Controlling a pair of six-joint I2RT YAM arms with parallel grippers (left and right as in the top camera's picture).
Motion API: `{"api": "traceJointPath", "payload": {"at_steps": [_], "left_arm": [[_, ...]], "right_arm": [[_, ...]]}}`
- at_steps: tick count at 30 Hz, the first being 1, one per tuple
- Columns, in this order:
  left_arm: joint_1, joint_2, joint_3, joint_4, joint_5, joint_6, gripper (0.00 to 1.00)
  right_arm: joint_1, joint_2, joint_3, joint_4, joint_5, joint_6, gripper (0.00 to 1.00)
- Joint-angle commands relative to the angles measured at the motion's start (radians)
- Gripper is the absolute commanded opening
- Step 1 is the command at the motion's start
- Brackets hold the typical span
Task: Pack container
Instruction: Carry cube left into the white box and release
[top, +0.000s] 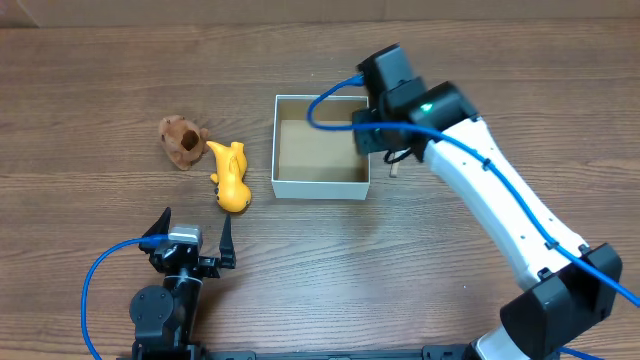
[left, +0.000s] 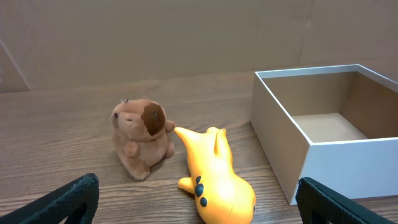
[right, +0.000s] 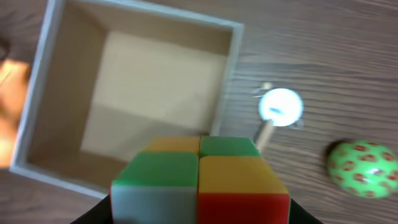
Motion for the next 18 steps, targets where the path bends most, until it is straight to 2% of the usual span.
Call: {"api": "traceJointPath", "payload": {"at_steps": [1, 7, 11, 18], "left_arm": [[-0.007, 0.002, -0.005, 0.002, 0.0, 0.011, 1.0], [-0.007, 0.002, -0.005, 0.002, 0.0, 0.012, 1.0], [-0.007, 0.002, -0.005, 0.002, 0.0, 0.012, 1.0], [-0.007, 0.002, -0.005, 0.002, 0.0, 0.012, 1.0]], "right_arm": [[0.069, -0.024, 0.016, 0.02, 0.008, -0.002, 0.4], [0.121, -0.022, -0.008, 0.05, 0.008, 0.019, 0.41], [0.13, -0.011, -0.064, 0.106, 0.006, 0.025, 0.44], [0.132, 0.074, -0.102, 0.146, -0.027, 0.024, 0.45]]}}
